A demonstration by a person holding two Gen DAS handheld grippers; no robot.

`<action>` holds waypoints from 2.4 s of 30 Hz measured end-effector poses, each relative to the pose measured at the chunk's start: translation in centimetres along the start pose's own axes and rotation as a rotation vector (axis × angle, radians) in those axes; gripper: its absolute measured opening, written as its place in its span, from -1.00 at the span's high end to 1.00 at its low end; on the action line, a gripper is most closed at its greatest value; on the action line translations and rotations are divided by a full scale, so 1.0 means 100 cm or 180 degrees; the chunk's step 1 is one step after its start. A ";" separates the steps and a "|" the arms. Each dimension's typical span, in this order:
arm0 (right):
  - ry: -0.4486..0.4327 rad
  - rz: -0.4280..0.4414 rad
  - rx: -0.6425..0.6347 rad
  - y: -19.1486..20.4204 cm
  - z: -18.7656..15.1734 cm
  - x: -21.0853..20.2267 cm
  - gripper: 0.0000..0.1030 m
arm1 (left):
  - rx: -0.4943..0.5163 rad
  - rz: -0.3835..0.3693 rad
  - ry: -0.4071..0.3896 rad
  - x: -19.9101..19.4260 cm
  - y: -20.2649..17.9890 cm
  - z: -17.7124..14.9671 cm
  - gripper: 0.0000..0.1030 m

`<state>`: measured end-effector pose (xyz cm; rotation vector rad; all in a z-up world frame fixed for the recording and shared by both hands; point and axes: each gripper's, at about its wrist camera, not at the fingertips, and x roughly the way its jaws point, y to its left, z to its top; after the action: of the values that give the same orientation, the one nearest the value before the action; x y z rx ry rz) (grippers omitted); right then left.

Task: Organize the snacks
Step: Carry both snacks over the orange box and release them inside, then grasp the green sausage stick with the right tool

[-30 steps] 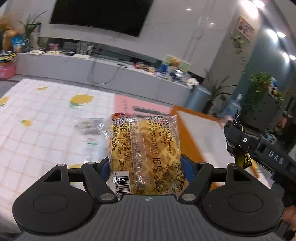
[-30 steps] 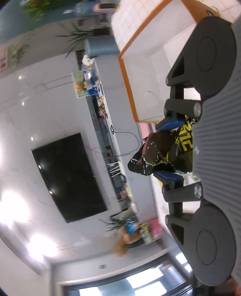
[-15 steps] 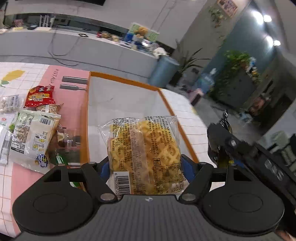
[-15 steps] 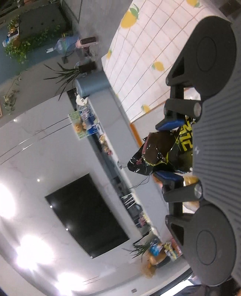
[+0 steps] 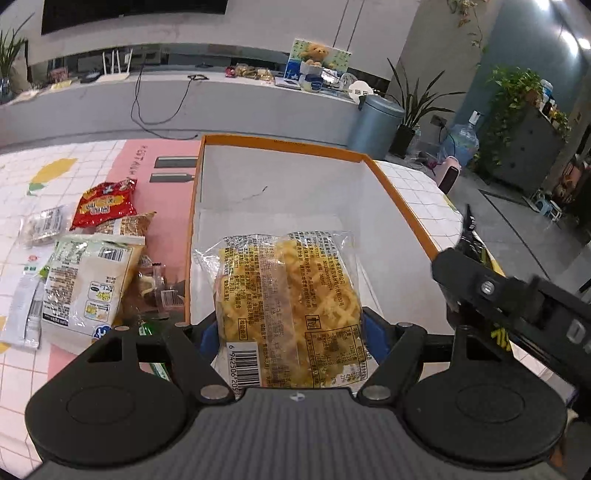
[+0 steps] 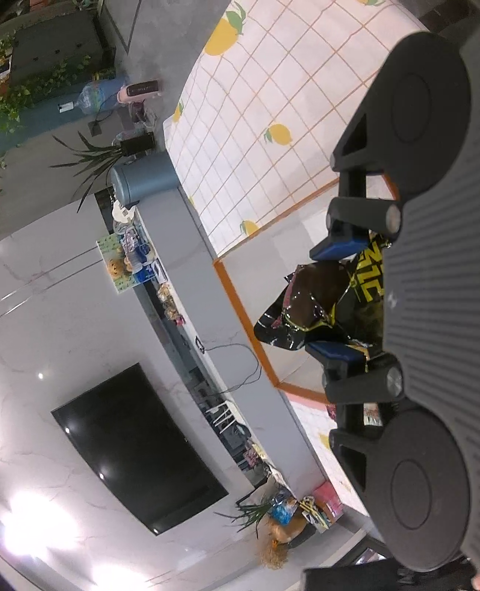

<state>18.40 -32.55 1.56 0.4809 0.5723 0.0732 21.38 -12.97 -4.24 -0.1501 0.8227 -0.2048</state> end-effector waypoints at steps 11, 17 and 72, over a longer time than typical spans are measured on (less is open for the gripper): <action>-0.0026 0.0074 -0.0037 0.008 -0.002 0.006 0.12 | -0.0032 -0.0064 -0.0038 -0.025 0.006 0.002 -0.95; 0.0001 0.0096 -0.0009 0.008 -0.003 0.012 0.11 | -0.0054 0.0016 -0.0298 -0.052 0.019 -0.007 -0.95; 0.0024 -0.0191 -0.0847 0.076 -0.039 0.017 -0.50 | -0.0481 0.0340 -0.0496 -0.114 0.104 -0.005 -0.95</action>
<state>18.24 -23.86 1.36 0.2049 0.5744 0.0926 14.75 -0.24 1.31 -0.2603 0.6885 -0.0296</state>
